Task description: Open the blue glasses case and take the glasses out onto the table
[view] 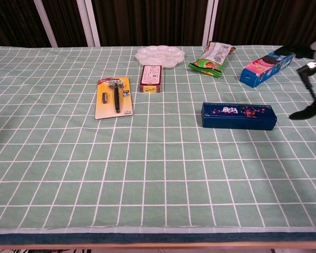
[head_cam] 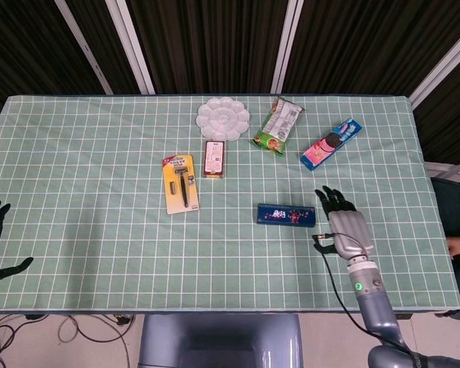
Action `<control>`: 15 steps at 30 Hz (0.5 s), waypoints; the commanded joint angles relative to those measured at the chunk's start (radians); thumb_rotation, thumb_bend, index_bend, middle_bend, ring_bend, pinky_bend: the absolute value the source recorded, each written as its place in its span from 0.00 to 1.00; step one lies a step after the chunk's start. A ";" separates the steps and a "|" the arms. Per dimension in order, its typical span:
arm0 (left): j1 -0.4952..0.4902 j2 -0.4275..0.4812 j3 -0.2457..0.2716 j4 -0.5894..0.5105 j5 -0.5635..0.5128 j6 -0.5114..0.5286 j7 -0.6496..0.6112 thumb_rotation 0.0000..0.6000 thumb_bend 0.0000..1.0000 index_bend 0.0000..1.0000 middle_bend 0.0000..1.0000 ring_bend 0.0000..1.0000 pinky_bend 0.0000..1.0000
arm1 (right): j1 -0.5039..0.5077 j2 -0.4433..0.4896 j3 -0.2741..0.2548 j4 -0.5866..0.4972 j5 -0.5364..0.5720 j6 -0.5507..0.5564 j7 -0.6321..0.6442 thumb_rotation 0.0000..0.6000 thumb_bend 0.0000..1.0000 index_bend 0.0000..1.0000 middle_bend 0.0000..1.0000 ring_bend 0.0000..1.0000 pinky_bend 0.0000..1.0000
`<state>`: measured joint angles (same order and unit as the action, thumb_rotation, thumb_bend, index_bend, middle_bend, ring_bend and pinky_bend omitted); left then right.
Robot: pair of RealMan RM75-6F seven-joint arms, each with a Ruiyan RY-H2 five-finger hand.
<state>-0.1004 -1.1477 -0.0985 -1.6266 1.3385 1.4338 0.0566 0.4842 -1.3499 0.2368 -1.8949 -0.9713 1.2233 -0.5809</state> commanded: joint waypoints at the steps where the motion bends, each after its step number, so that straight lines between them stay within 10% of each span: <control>1: 0.000 0.002 0.000 -0.001 -0.002 -0.002 -0.002 1.00 0.04 0.00 0.00 0.00 0.00 | 0.075 -0.080 0.040 0.038 0.094 -0.035 -0.076 1.00 0.12 0.00 0.00 0.00 0.21; 15: -0.005 0.008 0.001 -0.005 -0.013 -0.024 -0.009 1.00 0.04 0.00 0.00 0.00 0.00 | 0.227 -0.217 0.080 0.169 0.377 -0.068 -0.190 1.00 0.26 0.11 0.00 0.00 0.21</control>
<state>-0.1056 -1.1396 -0.0974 -1.6312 1.3256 1.4092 0.0477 0.6963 -1.5541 0.3128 -1.7401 -0.6130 1.1584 -0.7600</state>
